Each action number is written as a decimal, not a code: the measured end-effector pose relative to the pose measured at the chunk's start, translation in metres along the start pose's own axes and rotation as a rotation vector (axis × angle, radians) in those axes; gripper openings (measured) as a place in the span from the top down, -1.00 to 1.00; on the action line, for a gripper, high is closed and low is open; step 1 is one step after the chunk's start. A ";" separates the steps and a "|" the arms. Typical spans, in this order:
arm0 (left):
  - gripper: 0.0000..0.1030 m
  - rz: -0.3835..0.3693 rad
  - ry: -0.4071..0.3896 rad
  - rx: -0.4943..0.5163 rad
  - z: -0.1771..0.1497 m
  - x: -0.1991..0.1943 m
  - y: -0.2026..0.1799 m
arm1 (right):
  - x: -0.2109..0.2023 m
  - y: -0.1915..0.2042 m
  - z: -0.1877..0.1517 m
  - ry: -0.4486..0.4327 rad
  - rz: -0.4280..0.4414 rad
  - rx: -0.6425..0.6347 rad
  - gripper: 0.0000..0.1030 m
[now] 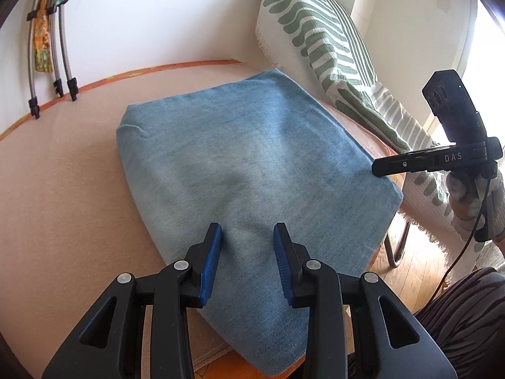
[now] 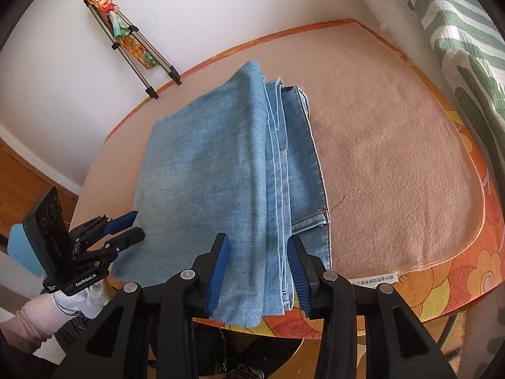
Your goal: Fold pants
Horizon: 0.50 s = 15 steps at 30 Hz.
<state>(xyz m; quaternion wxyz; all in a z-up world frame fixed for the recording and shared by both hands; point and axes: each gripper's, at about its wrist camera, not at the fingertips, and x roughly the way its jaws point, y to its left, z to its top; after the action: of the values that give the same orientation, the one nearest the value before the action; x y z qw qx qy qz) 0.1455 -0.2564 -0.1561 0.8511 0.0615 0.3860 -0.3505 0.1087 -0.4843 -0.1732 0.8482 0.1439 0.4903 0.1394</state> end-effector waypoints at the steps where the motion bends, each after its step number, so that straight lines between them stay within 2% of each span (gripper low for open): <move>1: 0.41 0.002 0.000 -0.002 -0.002 -0.001 -0.001 | 0.002 0.002 -0.003 0.000 -0.042 -0.024 0.32; 4: 0.34 0.016 -0.006 0.012 -0.008 -0.006 -0.006 | 0.006 0.007 -0.007 0.002 -0.185 -0.103 0.32; 6: 0.33 0.015 -0.004 0.012 -0.012 -0.010 -0.008 | 0.007 0.006 -0.008 0.013 -0.224 -0.124 0.32; 9: 0.33 -0.007 -0.001 -0.023 -0.010 -0.020 -0.001 | -0.002 0.007 -0.003 -0.005 -0.242 -0.146 0.32; 11: 0.25 -0.005 -0.011 -0.066 -0.002 -0.027 0.012 | -0.013 0.006 0.004 -0.041 -0.196 -0.139 0.30; 12: 0.09 0.002 -0.019 -0.093 0.004 -0.029 0.020 | -0.018 0.004 0.010 -0.054 -0.171 -0.129 0.17; 13: 0.01 0.010 -0.026 -0.125 0.010 -0.031 0.030 | -0.021 0.003 0.016 -0.069 -0.146 -0.120 -0.16; 15: -0.04 0.004 -0.014 -0.199 0.021 -0.029 0.049 | -0.023 0.000 0.031 -0.108 -0.095 -0.113 -0.60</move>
<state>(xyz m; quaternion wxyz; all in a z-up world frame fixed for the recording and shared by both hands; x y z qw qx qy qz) 0.1768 -0.2113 -0.1291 0.8564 -0.0251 0.4129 -0.3090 0.1244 -0.4958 -0.1403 0.8860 0.0796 0.4413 0.1184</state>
